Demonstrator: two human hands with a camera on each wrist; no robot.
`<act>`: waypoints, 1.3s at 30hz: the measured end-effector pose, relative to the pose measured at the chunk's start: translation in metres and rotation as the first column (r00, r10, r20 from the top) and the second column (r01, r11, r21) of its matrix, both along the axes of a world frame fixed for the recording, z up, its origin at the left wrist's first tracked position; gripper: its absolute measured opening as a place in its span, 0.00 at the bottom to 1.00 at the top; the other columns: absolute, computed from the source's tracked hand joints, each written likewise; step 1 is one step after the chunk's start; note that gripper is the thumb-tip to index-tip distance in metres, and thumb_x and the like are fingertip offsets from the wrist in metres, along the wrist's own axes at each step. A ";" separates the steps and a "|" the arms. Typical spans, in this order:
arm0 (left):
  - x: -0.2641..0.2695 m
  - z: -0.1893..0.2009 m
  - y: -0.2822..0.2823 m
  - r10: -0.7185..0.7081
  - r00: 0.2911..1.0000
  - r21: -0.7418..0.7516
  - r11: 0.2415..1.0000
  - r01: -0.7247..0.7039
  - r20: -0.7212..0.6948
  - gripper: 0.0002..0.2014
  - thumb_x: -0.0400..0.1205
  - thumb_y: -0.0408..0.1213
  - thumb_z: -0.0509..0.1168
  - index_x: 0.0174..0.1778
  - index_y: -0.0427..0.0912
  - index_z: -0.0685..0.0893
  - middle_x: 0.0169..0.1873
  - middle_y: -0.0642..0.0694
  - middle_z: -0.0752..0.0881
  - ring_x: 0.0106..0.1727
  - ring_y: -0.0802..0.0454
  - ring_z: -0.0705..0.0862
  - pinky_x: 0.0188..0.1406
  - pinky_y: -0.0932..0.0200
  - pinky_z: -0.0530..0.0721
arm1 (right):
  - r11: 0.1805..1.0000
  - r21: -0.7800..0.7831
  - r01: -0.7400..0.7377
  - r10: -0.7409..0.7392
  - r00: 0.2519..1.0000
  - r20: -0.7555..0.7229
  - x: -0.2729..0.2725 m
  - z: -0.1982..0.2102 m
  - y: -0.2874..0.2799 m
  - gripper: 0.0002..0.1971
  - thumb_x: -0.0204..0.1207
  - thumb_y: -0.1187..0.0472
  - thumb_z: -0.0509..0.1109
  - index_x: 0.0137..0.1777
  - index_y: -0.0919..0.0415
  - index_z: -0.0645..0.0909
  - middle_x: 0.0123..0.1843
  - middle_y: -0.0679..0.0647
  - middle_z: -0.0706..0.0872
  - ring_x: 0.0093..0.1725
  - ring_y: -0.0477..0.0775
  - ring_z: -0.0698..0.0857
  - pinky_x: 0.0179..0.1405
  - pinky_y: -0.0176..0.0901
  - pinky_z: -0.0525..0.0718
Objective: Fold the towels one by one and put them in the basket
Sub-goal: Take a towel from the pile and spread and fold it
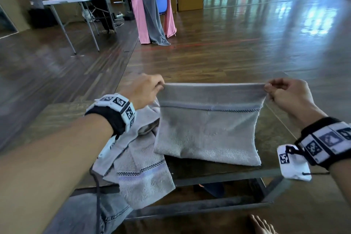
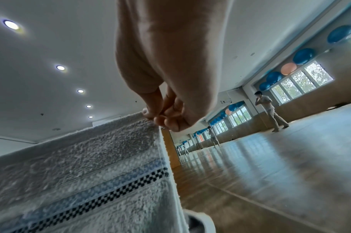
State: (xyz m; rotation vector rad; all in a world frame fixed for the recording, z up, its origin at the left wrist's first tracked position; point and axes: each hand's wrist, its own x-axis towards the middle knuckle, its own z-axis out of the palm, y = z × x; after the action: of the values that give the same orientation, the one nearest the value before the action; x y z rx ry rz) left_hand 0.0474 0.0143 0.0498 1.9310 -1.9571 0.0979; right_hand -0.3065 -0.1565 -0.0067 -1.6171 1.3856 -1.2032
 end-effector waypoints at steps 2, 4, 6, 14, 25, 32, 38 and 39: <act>0.000 0.026 -0.015 0.094 0.993 -0.056 0.994 -0.090 0.069 0.09 0.88 0.35 0.61 0.54 0.34 0.83 0.43 0.35 0.88 0.41 0.36 0.86 0.46 0.38 0.85 | 0.999 -0.050 0.011 -0.012 0.999 -0.032 0.011 0.028 -0.014 0.03 0.80 0.64 0.74 0.45 0.58 0.89 0.32 0.49 0.86 0.24 0.40 0.83 0.29 0.32 0.80; 0.001 0.055 -0.028 0.135 0.987 -0.133 0.983 -0.123 0.084 0.10 0.88 0.35 0.61 0.55 0.31 0.83 0.45 0.32 0.87 0.44 0.36 0.86 0.50 0.39 0.85 | 0.994 -0.111 0.006 -0.009 1.000 -0.022 0.022 0.065 -0.026 0.07 0.82 0.65 0.71 0.44 0.58 0.87 0.33 0.50 0.85 0.24 0.39 0.84 0.28 0.31 0.81; 0.001 0.083 -0.036 0.114 0.992 -0.217 0.971 -0.100 0.054 0.10 0.87 0.32 0.62 0.53 0.30 0.85 0.46 0.33 0.88 0.44 0.41 0.85 0.51 0.49 0.84 | 0.991 -0.135 -0.005 0.011 0.999 0.048 0.028 0.105 -0.033 0.06 0.83 0.67 0.70 0.45 0.60 0.87 0.38 0.52 0.85 0.33 0.45 0.88 0.39 0.35 0.88; -0.005 0.123 0.001 0.011 0.999 -0.479 0.877 -0.030 -0.042 0.08 0.85 0.31 0.64 0.52 0.32 0.88 0.44 0.39 0.90 0.42 0.48 0.85 0.37 0.75 0.73 | 0.948 -0.301 -0.102 0.121 0.992 0.044 -0.003 0.166 0.018 0.04 0.87 0.67 0.65 0.55 0.58 0.79 0.44 0.51 0.84 0.40 0.45 0.85 0.37 0.32 0.86; -0.011 -0.037 0.075 0.050 0.852 0.319 0.937 0.140 -0.522 0.03 0.81 0.30 0.72 0.43 0.39 0.91 0.36 0.42 0.93 0.40 0.45 0.92 0.43 0.58 0.91 | 0.827 0.318 -0.465 0.551 0.782 -0.291 -0.080 0.015 0.104 0.04 0.83 0.70 0.69 0.47 0.65 0.83 0.38 0.61 0.86 0.36 0.56 0.81 0.38 0.46 0.80; -0.007 -0.070 0.043 0.181 0.823 0.459 0.882 0.105 -0.538 0.03 0.78 0.27 0.75 0.43 0.38 0.92 0.35 0.39 0.93 0.36 0.49 0.92 0.37 0.64 0.90 | 0.849 0.355 -0.391 0.504 0.803 -0.319 -0.067 -0.025 0.082 0.05 0.83 0.66 0.71 0.53 0.64 0.88 0.42 0.58 0.93 0.32 0.45 0.87 0.34 0.39 0.83; -0.001 -0.076 -0.018 0.160 0.929 0.276 0.959 -0.066 -0.333 0.08 0.80 0.32 0.69 0.37 0.37 0.91 0.25 0.45 0.90 0.24 0.55 0.84 0.25 0.64 0.78 | 0.951 0.205 -0.232 0.297 0.871 -0.392 -0.038 -0.048 0.022 0.04 0.81 0.67 0.75 0.47 0.64 0.91 0.44 0.62 0.94 0.40 0.55 0.91 0.46 0.51 0.90; -0.001 -0.079 -0.028 0.162 0.940 0.241 0.966 -0.090 -0.300 0.09 0.80 0.33 0.69 0.36 0.39 0.91 0.27 0.44 0.90 0.28 0.51 0.86 0.29 0.62 0.79 | 0.960 0.189 -0.206 0.268 0.870 -0.414 -0.033 -0.054 0.012 0.04 0.80 0.66 0.75 0.45 0.63 0.91 0.44 0.62 0.93 0.44 0.62 0.91 0.52 0.56 0.89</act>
State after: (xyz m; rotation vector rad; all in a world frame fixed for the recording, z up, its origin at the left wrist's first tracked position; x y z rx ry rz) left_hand 0.0462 -0.0135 -0.0290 2.0605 -1.6885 -0.3939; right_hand -0.3400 -0.1443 -0.0604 -1.9672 1.4413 -0.6027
